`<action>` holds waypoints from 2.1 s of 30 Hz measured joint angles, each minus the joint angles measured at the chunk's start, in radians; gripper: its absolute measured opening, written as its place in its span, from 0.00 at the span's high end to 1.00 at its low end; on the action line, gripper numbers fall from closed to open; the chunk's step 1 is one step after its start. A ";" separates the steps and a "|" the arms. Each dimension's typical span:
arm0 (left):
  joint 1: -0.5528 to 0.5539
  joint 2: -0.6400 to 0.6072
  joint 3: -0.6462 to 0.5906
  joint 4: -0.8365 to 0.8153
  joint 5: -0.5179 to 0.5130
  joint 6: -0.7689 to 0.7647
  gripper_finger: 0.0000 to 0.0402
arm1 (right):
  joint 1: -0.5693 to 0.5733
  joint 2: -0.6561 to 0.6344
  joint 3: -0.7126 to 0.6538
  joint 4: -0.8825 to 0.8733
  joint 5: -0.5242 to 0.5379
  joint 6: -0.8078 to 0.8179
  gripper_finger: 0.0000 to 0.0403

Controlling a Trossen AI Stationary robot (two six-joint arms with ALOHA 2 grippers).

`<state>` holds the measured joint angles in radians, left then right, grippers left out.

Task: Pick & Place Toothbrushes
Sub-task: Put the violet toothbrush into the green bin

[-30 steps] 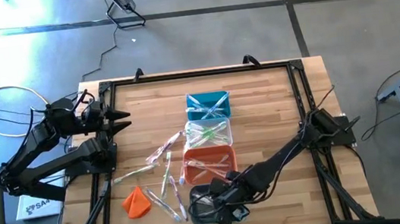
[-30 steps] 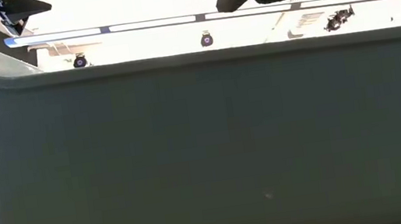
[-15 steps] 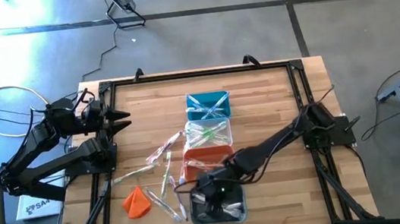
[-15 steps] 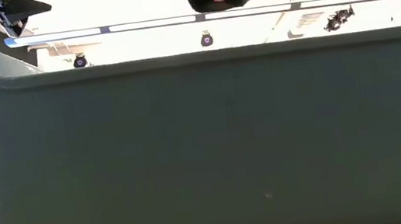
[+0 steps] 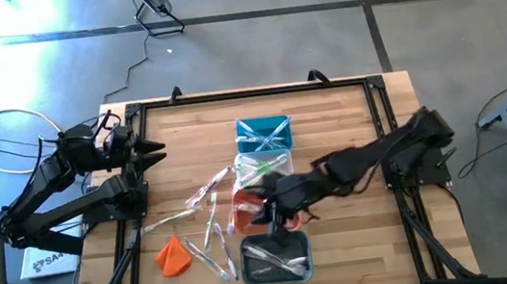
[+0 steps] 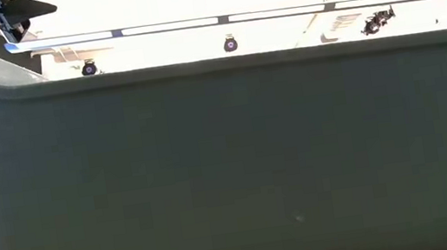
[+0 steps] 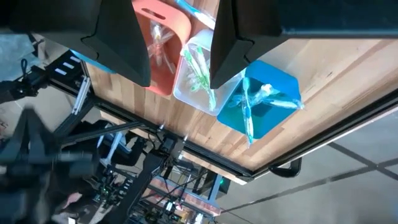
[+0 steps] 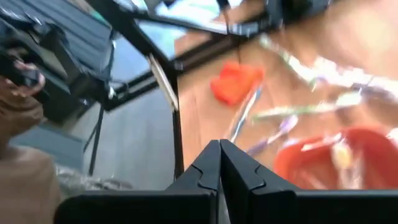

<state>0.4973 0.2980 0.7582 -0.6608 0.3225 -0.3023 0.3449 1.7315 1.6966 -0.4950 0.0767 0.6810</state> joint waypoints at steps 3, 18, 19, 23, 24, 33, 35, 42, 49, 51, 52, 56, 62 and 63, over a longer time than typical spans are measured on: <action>0.000 0.000 0.000 0.001 0.000 0.000 0.60 | 0.000 -0.051 0.000 0.018 0.051 -0.035 1.00; 0.000 0.000 0.000 0.001 -0.001 0.001 0.60 | -0.039 -0.116 0.000 0.129 0.106 -0.400 1.00; 0.000 0.000 0.000 0.000 -0.001 0.001 0.60 | -0.048 -0.116 0.000 0.139 0.110 -0.410 1.00; 0.000 0.000 0.000 0.011 -0.002 0.009 0.60 | -0.080 -0.129 0.000 0.106 0.137 -0.456 1.00; 0.000 0.000 0.000 0.014 -0.004 0.010 0.60 | -0.084 -0.136 0.000 0.091 0.138 -0.474 1.00; 0.000 0.000 0.000 0.008 -0.004 0.009 0.60 | -0.122 -0.248 0.000 -0.064 0.135 -0.572 1.00; 0.000 0.000 0.000 0.007 -0.004 0.009 0.60 | -0.132 -0.280 -0.001 -0.095 0.133 -0.583 1.00; 0.000 0.000 0.000 0.007 -0.003 0.005 0.60 | -0.164 -0.430 -0.178 -0.034 0.125 -0.600 1.00; 0.000 0.000 0.000 0.007 0.000 -0.028 0.60 | -0.197 -0.636 -0.474 0.186 0.126 -0.596 1.00; 0.000 0.000 0.000 0.007 0.000 -0.032 0.60 | -0.205 -0.689 -0.541 0.245 0.126 -0.596 1.00; 0.000 0.000 0.000 0.007 0.000 -0.041 0.60 | -0.209 -0.714 -0.572 0.262 0.126 -0.596 1.00; 0.000 0.000 0.000 0.008 0.000 -0.056 0.60 | -0.218 -0.801 -0.672 0.316 0.130 -0.596 1.00; 0.000 0.000 0.000 0.007 -0.001 -0.129 0.60 | -0.217 -0.863 -0.741 0.340 0.173 -0.596 1.00; 0.000 0.000 0.000 0.006 -0.001 -0.137 0.61 | -0.217 -0.864 -0.744 0.344 0.183 -0.595 1.00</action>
<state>0.4969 0.2981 0.7578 -0.6545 0.3218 -0.4391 0.1284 0.8671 0.9530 -0.1515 0.2598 0.0856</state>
